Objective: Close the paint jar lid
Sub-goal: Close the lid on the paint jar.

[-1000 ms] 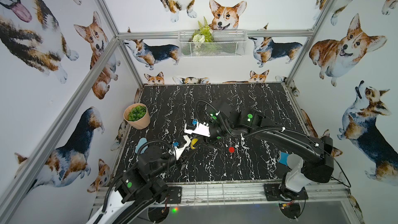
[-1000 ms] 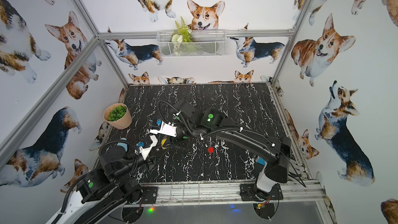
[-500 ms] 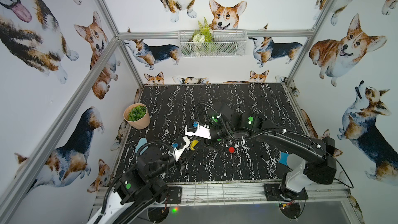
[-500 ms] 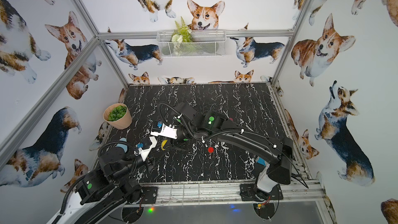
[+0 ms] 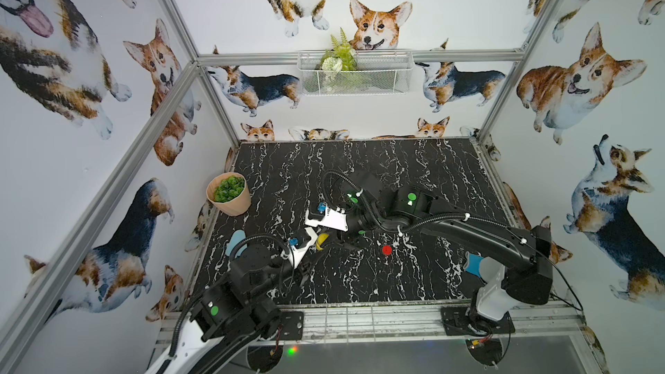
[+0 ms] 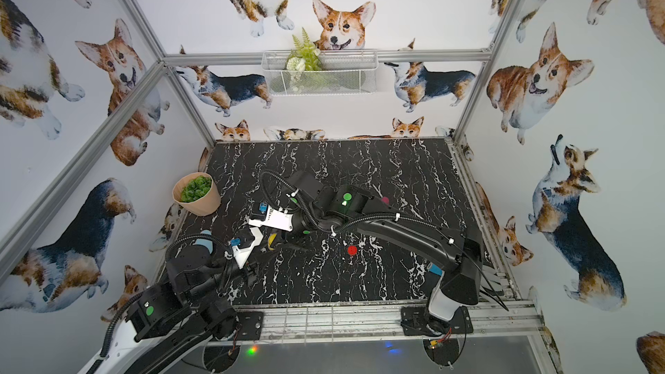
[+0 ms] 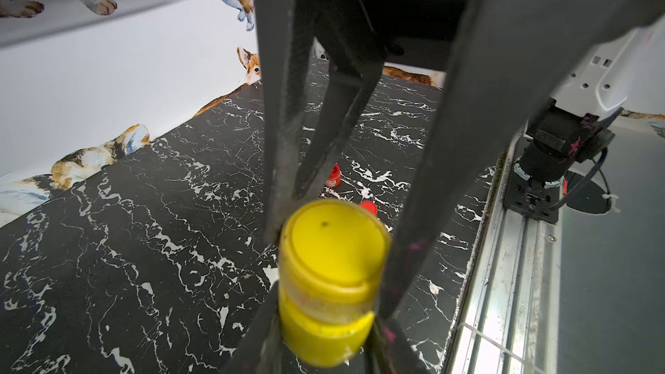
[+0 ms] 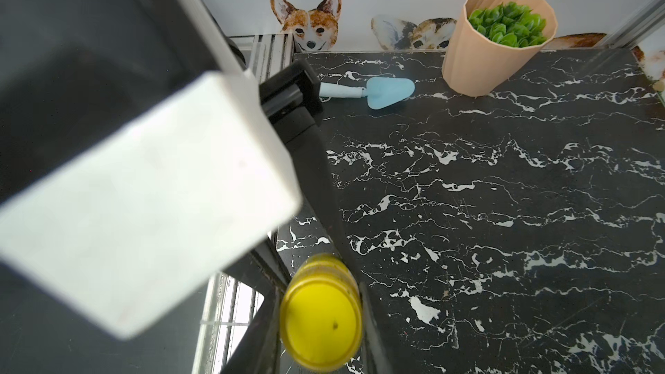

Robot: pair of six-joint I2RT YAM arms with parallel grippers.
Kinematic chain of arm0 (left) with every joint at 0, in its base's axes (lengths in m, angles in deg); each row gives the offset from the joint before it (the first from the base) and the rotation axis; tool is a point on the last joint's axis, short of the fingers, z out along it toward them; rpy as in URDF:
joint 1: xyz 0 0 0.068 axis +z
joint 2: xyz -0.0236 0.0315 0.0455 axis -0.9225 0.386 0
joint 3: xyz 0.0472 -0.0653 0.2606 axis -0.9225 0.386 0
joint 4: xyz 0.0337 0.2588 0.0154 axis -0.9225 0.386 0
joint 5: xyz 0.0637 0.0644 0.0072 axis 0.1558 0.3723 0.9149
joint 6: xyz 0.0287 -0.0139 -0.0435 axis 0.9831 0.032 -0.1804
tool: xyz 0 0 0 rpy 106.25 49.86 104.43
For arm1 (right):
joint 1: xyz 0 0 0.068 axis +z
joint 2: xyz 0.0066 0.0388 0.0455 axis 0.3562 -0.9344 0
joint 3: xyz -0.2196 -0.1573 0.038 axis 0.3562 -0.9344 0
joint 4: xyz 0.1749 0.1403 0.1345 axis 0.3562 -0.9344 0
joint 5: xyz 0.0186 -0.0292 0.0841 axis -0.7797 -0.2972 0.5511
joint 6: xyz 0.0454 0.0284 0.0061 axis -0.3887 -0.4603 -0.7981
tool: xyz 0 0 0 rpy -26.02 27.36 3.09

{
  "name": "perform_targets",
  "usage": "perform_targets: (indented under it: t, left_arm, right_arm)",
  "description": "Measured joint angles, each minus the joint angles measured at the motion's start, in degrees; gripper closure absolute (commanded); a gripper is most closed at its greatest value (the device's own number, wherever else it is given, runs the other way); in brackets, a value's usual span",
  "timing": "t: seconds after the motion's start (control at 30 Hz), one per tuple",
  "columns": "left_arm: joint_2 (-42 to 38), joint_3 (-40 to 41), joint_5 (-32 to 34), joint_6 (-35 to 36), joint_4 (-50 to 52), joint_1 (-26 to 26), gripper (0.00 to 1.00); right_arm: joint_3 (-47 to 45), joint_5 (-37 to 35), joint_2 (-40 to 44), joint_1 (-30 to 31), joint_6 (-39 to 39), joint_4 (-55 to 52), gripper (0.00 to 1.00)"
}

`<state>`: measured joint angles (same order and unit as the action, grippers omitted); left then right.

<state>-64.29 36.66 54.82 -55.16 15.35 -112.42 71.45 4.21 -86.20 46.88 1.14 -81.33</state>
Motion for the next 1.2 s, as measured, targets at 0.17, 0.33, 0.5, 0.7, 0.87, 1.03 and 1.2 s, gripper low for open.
perform_targets:
  t: [0.17,0.33,0.5,0.7,0.87,1.03,1.2]
  left_arm:
    - [-0.09,0.00,0.11,0.02,0.94,0.00,0.69]
    - [-1.86,0.22,0.74,0.20,2.32,0.00,0.70]
    - [-4.37,0.59,2.71,0.20,3.98,0.00,0.70]
    - [-5.25,0.66,5.42,0.00,4.94,0.11,0.70]
    - [-6.43,0.81,7.58,0.02,6.21,0.22,0.70]
    - [-7.19,0.85,9.57,0.00,6.97,0.50,0.70]
    - [-7.72,0.87,11.85,0.00,7.04,0.63,0.70]
  right_arm:
    - [0.68,-0.39,-0.74,0.26,0.07,-0.90,0.66]
    - [-1.46,-1.77,-0.15,1.33,0.02,1.66,0.66]
    - [-2.29,-1.64,-0.79,1.68,-0.90,4.59,0.66]
    - [-2.43,-3.21,-2.19,2.19,-3.26,7.26,0.66]
    - [-2.47,-5.57,-2.99,2.80,-6.27,9.14,0.66]
    - [-4.22,-7.89,-2.95,3.34,-10.43,12.79,0.66]
    - [-6.43,-11.08,-2.54,4.02,-15.69,17.51,0.67]
